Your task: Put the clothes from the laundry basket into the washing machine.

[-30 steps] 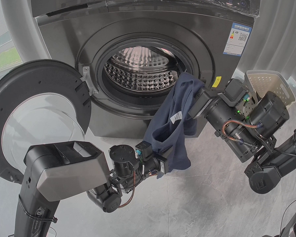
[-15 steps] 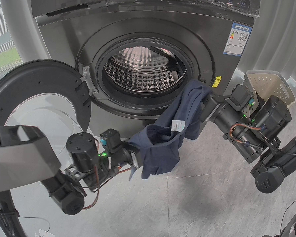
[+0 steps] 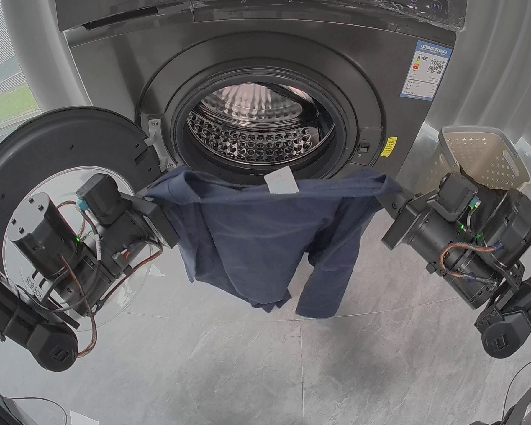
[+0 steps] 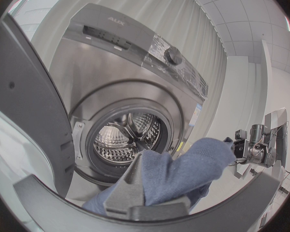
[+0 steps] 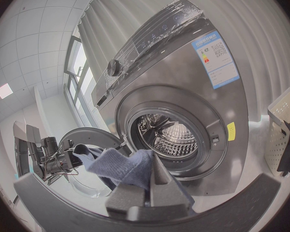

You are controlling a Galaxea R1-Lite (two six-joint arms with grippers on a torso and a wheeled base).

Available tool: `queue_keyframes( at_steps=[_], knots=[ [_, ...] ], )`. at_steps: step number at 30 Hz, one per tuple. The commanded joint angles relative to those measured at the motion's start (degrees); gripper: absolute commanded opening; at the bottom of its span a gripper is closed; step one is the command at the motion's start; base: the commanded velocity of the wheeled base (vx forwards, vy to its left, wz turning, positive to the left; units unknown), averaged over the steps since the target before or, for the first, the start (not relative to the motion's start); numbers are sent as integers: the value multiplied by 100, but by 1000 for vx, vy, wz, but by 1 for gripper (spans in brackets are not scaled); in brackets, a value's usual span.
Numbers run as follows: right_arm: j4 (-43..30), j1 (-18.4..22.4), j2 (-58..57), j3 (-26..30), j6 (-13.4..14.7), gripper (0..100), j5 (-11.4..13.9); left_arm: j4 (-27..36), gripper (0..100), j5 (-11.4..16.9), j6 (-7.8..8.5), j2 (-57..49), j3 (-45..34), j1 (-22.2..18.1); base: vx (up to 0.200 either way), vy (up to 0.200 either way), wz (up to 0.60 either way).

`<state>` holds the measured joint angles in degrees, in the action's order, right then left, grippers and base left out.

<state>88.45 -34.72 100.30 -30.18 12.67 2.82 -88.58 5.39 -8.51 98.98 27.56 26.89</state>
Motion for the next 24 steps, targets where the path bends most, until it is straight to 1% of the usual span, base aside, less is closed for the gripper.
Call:
queue_keyframes(
  at_steps=[1, 6, 12, 15, 16, 17, 19, 24],
  knots=[
    [5, 88, -81, -172, -10, 0, -36, -2, 0, -11, -2, -300, 65, -61, 0, 0, 0],
    [5, 97, -108, -383, -10, 0, -220, -2, 0, -73, 16, -344, 214, -9, 0, 0, 0],
    [5, 97, -108, -506, -10, 0, -326, -2, 0, -161, 25, -344, 496, -17, 0, 0, 0],
    [-4, 88, -99, -664, -19, 0, -536, -2, 0, -293, 25, -344, 680, -9, 0, 0, 0],
    [-4, 88, -99, -664, -19, 0, -536, -2, 0, -293, 25, -344, 680, -9, 0, 0, 0],
    [-4, 88, -108, -752, -19, 0, -624, -2, 0, -337, 25, -353, 777, -9, 0, 0, 0],
    [-4, 97, -116, -831, -19, 0, -642, -2, 0, -416, 25, -353, 882, -9, 0, 0, 0],
    [-12, 97, -213, -840, -27, 0, -660, -2, 0, -425, 16, -344, 970, -9, 0, 0, 0]
  ],
)
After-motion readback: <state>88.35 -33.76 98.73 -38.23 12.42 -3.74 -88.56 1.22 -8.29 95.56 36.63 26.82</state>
